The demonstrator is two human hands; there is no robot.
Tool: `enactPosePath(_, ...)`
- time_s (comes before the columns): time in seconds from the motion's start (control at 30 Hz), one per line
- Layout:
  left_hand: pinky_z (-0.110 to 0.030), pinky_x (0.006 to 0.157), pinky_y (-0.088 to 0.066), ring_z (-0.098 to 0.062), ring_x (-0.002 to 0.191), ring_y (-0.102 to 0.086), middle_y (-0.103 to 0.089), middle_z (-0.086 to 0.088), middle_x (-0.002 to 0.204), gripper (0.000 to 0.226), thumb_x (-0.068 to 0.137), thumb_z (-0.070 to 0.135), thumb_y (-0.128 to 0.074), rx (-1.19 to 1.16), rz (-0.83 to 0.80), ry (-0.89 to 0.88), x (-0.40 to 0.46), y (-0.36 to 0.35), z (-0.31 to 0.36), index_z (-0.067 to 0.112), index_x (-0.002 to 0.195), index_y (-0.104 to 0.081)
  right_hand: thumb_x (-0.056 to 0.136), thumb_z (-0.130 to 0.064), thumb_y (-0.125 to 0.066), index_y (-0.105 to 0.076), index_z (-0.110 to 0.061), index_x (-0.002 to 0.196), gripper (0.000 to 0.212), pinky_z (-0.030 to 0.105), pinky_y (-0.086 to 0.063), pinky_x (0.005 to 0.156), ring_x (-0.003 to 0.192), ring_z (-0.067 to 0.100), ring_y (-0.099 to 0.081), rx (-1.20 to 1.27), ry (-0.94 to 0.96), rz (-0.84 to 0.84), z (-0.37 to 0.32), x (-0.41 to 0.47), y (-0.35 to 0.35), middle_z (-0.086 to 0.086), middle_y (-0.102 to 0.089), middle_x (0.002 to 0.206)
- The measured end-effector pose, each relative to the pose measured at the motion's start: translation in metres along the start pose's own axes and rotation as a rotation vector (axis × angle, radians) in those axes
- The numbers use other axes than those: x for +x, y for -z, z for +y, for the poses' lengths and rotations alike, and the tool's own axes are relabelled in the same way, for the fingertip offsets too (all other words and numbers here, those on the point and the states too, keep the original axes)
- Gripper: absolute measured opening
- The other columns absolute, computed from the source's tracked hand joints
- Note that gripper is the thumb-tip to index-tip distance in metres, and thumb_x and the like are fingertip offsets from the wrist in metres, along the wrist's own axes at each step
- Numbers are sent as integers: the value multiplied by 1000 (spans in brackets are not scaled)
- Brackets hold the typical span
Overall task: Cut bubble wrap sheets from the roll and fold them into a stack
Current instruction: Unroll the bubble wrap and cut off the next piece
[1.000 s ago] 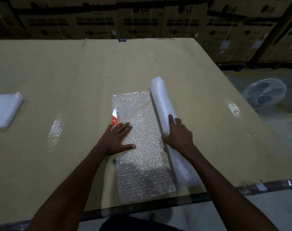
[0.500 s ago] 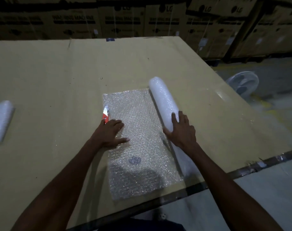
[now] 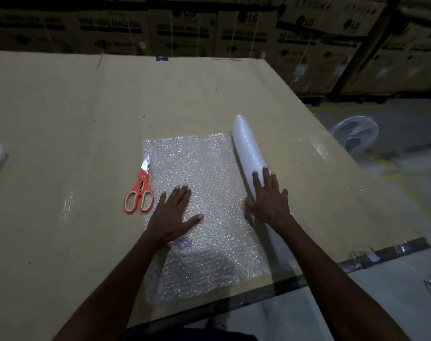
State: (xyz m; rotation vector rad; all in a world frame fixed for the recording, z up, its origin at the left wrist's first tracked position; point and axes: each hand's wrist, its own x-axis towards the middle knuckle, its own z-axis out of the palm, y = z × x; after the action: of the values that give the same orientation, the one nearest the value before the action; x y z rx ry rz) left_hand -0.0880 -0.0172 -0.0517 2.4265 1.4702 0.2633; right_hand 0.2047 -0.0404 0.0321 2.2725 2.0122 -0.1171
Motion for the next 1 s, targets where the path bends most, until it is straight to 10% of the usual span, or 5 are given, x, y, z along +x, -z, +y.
enactPosePath(0.33,-49,123,9,-10,152,15,10,7,167,96,90,83,-18,34,-21,20,-1,2,2,22,161,-1,85,-26,-66,-39,-5,154,78,73,-42,92,148,48,-28,-122,45,81,-17,-12,-27,25,-17,166)
enactPosePath(0.6,-51,124,3,-12,153,12,4,6,167,99,86,86,-11,-1,-27,49,-2,13,1,22,161,-7,98,-27,-55,-15,-10,162,78,76,-23,107,155,45,-1,-45,82,76,-18,-7,-19,20,8,168)
enactPosePath(0.8,-51,124,-4,-15,154,-1,-12,3,167,93,91,80,-17,-49,79,104,-13,32,-18,17,159,-20,102,-41,-51,-25,-9,160,71,69,-15,116,156,37,-7,99,158,155,-52,-9,-4,18,-11,169)
enactPosePath(1.0,-57,119,-19,-28,151,-23,-29,-8,162,78,100,66,-18,3,170,191,-50,44,-58,11,153,-34,99,-40,-56,-46,-5,148,60,48,-47,102,134,36,-48,376,276,134,-136,-18,0,18,-52,146)
